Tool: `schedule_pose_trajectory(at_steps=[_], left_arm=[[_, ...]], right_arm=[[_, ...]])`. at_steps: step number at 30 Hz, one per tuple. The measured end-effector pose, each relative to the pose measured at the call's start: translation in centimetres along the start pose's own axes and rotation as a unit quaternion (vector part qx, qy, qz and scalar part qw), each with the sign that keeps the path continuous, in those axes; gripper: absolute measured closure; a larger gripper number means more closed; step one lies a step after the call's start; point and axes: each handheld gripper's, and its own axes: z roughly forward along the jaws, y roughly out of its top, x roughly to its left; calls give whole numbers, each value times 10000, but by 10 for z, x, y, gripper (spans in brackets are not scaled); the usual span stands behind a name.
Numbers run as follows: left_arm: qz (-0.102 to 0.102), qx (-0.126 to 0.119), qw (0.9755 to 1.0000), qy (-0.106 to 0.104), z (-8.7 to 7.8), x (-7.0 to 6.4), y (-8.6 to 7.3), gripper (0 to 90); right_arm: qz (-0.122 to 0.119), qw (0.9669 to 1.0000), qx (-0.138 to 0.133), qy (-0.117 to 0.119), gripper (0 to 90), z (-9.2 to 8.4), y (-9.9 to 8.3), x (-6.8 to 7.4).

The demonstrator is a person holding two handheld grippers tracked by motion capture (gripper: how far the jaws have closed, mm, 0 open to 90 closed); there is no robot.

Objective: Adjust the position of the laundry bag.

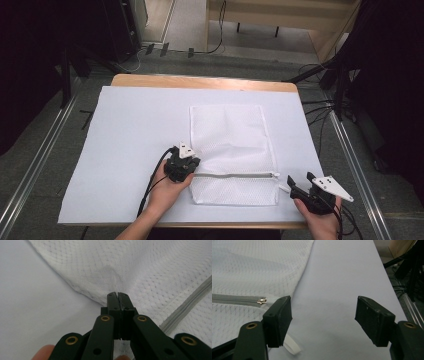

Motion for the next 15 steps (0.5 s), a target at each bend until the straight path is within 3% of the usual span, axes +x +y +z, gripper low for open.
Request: schedule_pose_trajectory(at_steps=[6,15], left_arm=[[-35,7,10000,18,-7,7,-3,900],[-352,31,9994,35,-30,26,-20,900]], right_arm=[[21,10000,-16,-3,305,-1,0,-2],[35,10000,-14,-5,307,-3,0,-6]])
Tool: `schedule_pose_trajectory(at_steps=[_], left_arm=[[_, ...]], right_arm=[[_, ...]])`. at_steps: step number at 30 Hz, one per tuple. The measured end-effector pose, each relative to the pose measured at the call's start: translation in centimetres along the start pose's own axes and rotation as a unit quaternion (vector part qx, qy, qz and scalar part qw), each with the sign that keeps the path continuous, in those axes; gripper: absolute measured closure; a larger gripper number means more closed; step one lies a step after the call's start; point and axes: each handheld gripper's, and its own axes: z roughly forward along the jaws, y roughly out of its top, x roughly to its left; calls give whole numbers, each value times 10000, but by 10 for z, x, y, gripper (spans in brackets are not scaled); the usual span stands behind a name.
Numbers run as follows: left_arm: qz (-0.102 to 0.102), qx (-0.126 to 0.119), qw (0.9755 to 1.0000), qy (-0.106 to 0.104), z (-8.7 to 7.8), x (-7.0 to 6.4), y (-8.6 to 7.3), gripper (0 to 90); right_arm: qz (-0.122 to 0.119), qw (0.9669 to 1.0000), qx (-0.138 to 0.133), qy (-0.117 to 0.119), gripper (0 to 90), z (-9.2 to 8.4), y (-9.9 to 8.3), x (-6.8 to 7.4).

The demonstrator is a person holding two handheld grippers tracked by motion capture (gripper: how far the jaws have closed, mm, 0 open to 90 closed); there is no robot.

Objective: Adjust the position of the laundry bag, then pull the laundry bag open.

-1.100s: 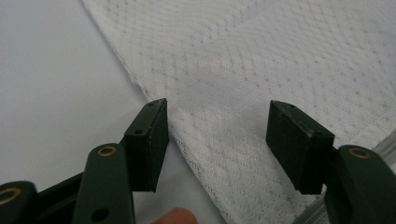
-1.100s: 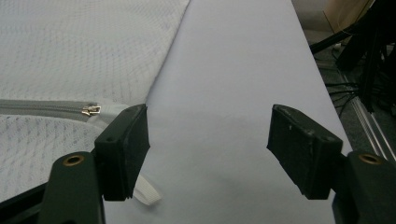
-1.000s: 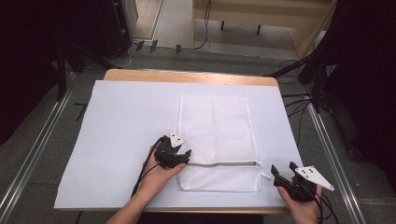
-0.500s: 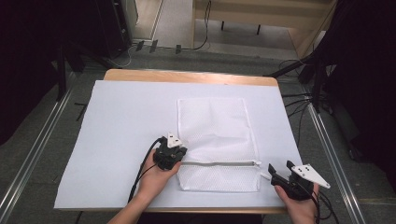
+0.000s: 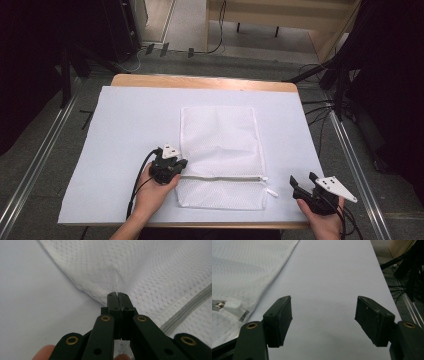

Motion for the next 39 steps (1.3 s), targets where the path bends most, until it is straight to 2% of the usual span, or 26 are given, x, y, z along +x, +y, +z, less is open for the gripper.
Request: schedule_pose_trajectory(at_steps=[1,6,7,8,10,18,20,21,22,23,24,25,26,27,29,30,31,33,36,39], left_arm=[[-90,-19,9999,44,-7,4,-6,900],[-246,-6,9997,11,-21,15,-15,900],[-344,-23,9994,72,-27,21,-19,900],[-344,-23,9994,72,-27,21,-19,900],[-523,-71,9985,109,-35,30,-24,900],[-533,-86,9985,90,-40,33,-31,898],[-536,-87,9985,76,-40,33,-32,820],[-528,-171,9985,16,-41,35,-33,734],[-481,-282,9984,121,-42,34,-33,639],[-481,-282,9984,121,-42,34,-33,549],[-399,-361,9982,281,-44,33,-33,549],[-308,-501,9973,438,-46,32,-33,433],[-235,-681,9961,500,-48,31,-32,433],[-210,-860,9949,476,-53,30,-31,397],[-276,-912,9950,313,-54,32,-30,392],[-276,-912,9950,313,-54,32,-30,386],[-331,-911,9947,336,-54,32,-31,386],[-352,-886,9947,381,-53,33,-31,385],[-400,-952,9939,388,-54,31,-30,386],[-339,-1012,9938,297,-56,28,-28,384]], right_arm=[[-47,10000,-7,30,307,0,0,0],[-83,9999,-11,78,307,2,2,4],[-126,9999,-13,106,307,3,2,6],[-126,9999,-13,106,307,3,2,6],[-158,9997,-9,161,307,4,3,9],[-272,9992,-83,274,306,7,6,22],[-284,9989,-125,351,316,8,7,26],[-312,9987,-151,373,322,8,7,28],[-332,9985,-157,400,326,9,7,30],[-332,9985,-157,400,326,9,7,30],[-372,9985,-161,377,342,9,7,32],[-343,9981,-155,479,384,8,8,36],[-343,9981,-155,479,384,8,8,36],[-264,9961,-184,824,411,7,9,40],[-306,9940,-154,1034,437,6,9,44],[-306,9940,-154,1034,437,6,9,44],[-298,9927,-143,1159,443,6,10,46],[-205,9872,-40,1580,437,6,12,54],[-235,9862,-18,1637,439,5,13,61],[-313,9842,39,1744,398,5,14,71]])
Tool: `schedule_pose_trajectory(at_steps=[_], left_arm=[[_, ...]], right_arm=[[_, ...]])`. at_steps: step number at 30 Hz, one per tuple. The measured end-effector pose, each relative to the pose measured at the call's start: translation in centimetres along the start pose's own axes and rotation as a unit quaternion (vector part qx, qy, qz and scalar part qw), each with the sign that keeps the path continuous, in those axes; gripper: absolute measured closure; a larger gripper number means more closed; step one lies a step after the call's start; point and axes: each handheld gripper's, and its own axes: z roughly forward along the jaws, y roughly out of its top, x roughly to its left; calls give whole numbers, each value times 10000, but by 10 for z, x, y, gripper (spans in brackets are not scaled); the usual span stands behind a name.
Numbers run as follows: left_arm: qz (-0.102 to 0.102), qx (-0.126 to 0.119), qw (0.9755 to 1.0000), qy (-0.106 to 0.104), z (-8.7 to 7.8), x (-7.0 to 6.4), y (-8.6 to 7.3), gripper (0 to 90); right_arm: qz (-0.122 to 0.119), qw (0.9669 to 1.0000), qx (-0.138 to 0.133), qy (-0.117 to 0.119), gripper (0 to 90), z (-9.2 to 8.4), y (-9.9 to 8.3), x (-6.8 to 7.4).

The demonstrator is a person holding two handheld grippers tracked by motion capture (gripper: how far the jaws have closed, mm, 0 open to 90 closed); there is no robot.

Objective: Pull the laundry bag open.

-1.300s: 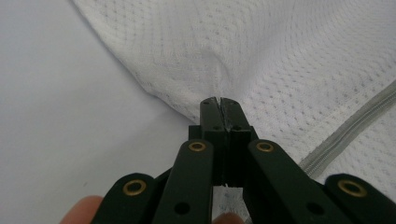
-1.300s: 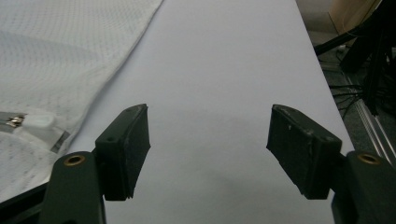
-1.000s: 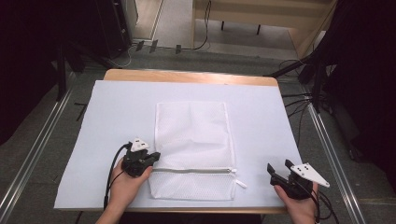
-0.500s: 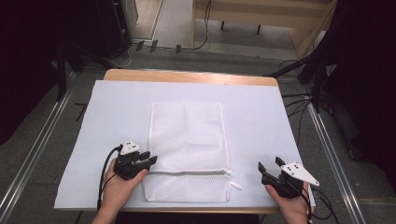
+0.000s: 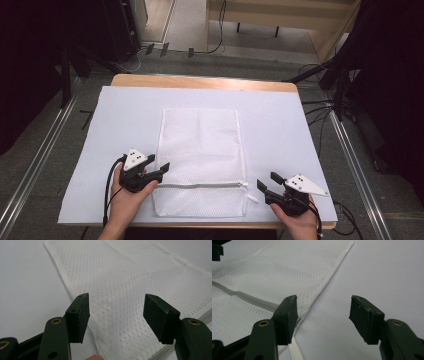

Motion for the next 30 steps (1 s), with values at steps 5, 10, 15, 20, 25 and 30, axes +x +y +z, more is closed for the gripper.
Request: schedule_pose_trajectory(at_steps=[5,10,15,20,25,30], left_arm=[[-77,-5,9999,-72,0,-2,1,393],[-18,-21,9998,-207,3,-12,4,410],[75,-22,9990,-430,8,-25,6,444],[193,98,9978,-634,14,-38,5,463],[237,120,9964,-799,19,-47,7,476],[331,196,9949,-933,25,-59,6,474]], right_arm=[[8,9999,68,146,392,3,-1,5],[138,9990,170,384,388,5,-1,11],[53,9983,328,477,403,7,-3,13],[30,9966,540,625,423,11,-6,16],[-76,9943,826,671,434,21,-12,24],[-349,9930,1030,460,477,32,-15,40]])
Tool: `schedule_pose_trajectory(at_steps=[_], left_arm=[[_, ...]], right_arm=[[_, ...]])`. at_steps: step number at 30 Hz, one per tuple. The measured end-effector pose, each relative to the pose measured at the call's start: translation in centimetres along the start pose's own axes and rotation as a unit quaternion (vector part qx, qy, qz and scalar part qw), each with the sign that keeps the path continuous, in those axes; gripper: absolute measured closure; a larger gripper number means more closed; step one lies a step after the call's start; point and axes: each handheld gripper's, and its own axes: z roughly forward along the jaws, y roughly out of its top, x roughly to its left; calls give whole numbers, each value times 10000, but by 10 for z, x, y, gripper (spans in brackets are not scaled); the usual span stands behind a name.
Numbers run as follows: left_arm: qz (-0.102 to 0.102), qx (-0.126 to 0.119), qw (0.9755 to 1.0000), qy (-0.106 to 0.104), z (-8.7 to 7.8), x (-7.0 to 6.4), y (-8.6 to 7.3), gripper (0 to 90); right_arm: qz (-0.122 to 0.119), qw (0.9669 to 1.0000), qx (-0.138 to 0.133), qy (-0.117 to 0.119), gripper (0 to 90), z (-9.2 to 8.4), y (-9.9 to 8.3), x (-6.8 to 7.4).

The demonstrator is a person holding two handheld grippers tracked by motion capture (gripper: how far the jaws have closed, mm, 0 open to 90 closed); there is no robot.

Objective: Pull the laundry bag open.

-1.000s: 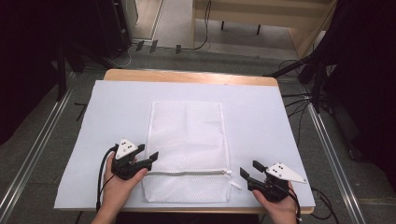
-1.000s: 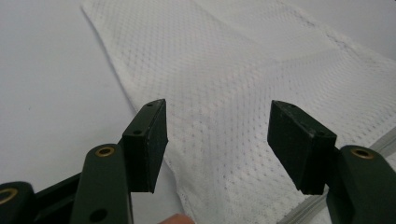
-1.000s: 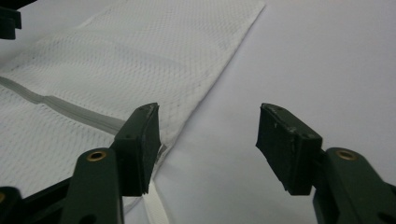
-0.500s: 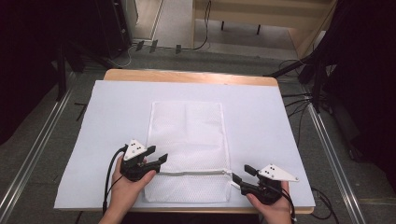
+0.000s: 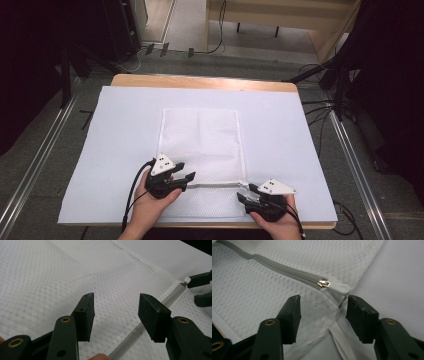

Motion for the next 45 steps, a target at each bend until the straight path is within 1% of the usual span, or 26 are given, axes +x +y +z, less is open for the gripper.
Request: schedule_pose_trajectory(at_steps=[2,3,4,7,8,9,10,11,12,14,15,17,18,20,21,22,24,25,26,29,33,36,37,42,43,45], left_arm=[[24,8,10000,-37,1,-3,0,475],[34,11,10000,-55,2,-5,0,475],[34,11,10000,-55,2,-5,0,476],[28,27,9998,-183,7,-12,1,479],[47,43,9998,-212,8,-14,1,482],[69,47,9997,-244,10,-18,2,491],[90,45,9994,-327,12,-22,3,491],[126,57,9990,-417,14,-27,4,498],[142,118,9975,-679,19,-36,7,550],[178,199,9945,-1013,24,-45,10,611],[178,199,9945,-1013,24,-45,10,644],[211,290,9918,-1224,34,-56,17,693],[211,290,9918,-1224,34,-56,17,710],[223,428,9906,-1276,43,-66,24,730],[223,428,9906,-1276,43,-66,24,730],[183,523,9909,-1230,48,-69,29,722],[123,532,9910,-1223,51,-70,32,696],[36,505,9909,-1245,54,-71,37,696],[-49,511,9908,-1250,59,-74,43,641],[-83,503,9912,-1219,64,-79,49,618],[-118,676,9937,-888,77,-92,59,523],[-138,759,9941,-767,83,-96,61,482],[-122,837,9940,-688,87,-98,62,469],[-99,1095,9925,-539,97,-106,66,440],[-99,1095,9925,-539,97,-106,66,437],[14,1207,9918,-410,100,-109,66,450]], right_arm=[[-69,9999,66,-38,521,3,0,3],[-129,9998,82,-133,542,4,0,5],[-129,9998,82,-133,542,4,0,5],[-175,9990,77,-413,666,5,1,8],[-136,9988,60,-474,710,5,0,8],[-141,9986,32,-518,769,5,0,7],[-141,9986,32,-518,769,5,0,7],[-129,9986,36,-509,799,5,1,6],[-144,9987,25,-483,840,4,2,6],[-212,9986,0,-483,860,2,3,8],[-212,9986,0,-483,860,2,3,8],[-288,9983,-87,-507,866,-2,6,12],[-288,9983,-87,-507,866,-2,6,12],[-346,9979,-174,-524,868,-6,7,13],[-346,9979,-174,-524,868,-6,7,13],[-396,9976,-225,-531,869,-8,7,15],[-440,9973,-229,-536,870,-8,7,15],[-440,9973,-249,-532,871,-8,7,15],[-455,9972,-262,-531,876,-9,8,17],[-506,9968,-307,-542,879,-8,8,18],[-619,9964,-293,-490,881,-6,8,22],[-635,9964,-303,-472,881,-6,8,23],[-645,9963,-314,-465,881,-6,8,23],[-727,9959,-272,-458,881,-5,8,25],[-727,9959,-272,-458,881,-5,8,25],[-750,9958,-265,-460,881,-5,8,26]])
